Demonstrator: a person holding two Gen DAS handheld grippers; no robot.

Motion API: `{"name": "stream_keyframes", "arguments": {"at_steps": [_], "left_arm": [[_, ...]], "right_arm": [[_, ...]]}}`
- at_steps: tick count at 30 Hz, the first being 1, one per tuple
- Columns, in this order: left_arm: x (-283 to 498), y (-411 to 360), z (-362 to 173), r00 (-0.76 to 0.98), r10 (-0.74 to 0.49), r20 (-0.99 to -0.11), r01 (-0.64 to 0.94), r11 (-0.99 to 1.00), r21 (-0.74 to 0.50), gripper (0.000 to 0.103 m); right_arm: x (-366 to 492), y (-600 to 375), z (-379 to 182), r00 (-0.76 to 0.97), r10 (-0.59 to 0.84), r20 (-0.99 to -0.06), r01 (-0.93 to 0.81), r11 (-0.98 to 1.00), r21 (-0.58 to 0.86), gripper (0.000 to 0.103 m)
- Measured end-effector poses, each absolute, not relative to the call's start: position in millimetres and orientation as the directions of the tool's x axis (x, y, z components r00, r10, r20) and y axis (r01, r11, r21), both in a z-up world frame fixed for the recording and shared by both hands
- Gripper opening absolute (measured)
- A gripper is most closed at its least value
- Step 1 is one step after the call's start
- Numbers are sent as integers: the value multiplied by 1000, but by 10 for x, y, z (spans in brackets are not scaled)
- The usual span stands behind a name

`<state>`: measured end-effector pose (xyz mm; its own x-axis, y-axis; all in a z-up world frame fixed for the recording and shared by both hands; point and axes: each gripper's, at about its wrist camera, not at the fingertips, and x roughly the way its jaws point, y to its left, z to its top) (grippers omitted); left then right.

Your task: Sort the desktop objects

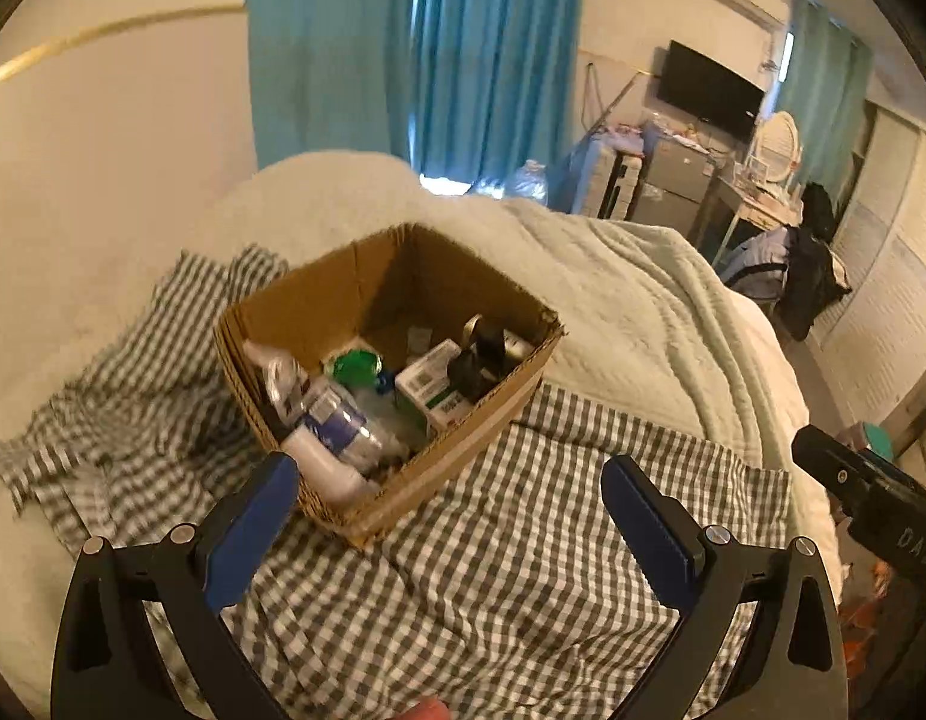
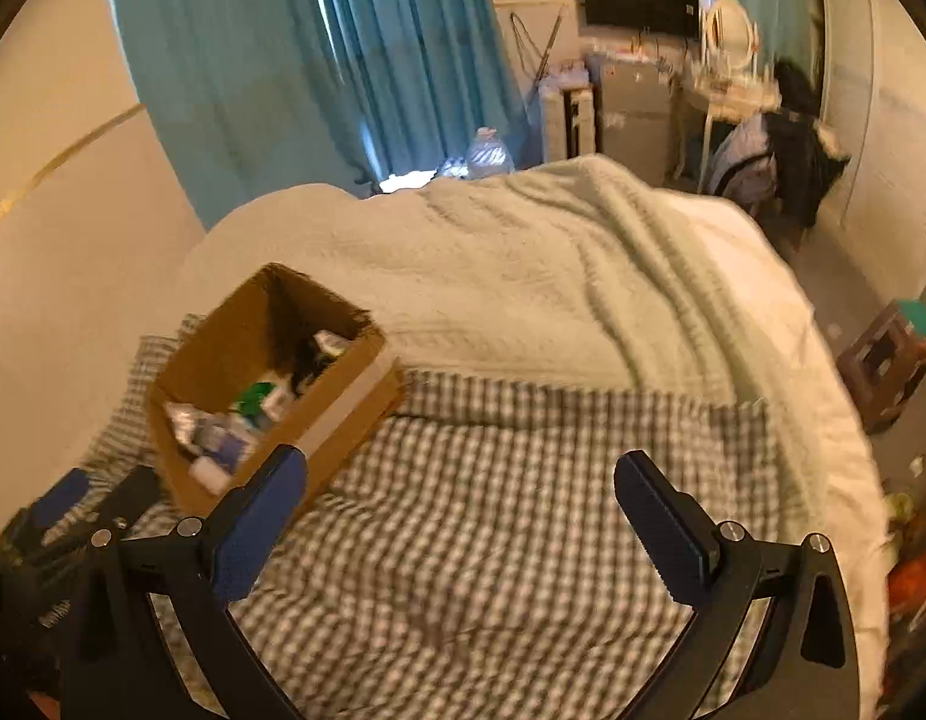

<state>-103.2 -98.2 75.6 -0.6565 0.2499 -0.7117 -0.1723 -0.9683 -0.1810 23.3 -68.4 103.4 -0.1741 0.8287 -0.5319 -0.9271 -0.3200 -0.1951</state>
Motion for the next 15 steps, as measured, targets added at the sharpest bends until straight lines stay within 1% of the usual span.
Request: {"name": "stream_keyframes", "arguments": {"at_steps": [7, 11, 13, 15], "left_arm": [[-1058, -1053, 757, -669, 240, -703, -148, -970, -191, 103], [-1012, -1027, 815, -689, 253, -679, -172, -967, -186, 103], [-959, -1013, 849, -718, 234, -655, -167, -972, -164, 103], [-953, -990, 853, -719, 223, -659, -170, -975, -144, 103]], "right_arm": [[212, -657, 917, -166, 817, -551, -920, -329, -211, 103], [131, -727, 886, -165, 828, -536, -907, -341, -248, 103], [119, -738, 867, -177, 817, -548, -905, -355, -236, 103], [115, -744, 861, -180, 815, -551, -904, -358, -234, 103]]}}
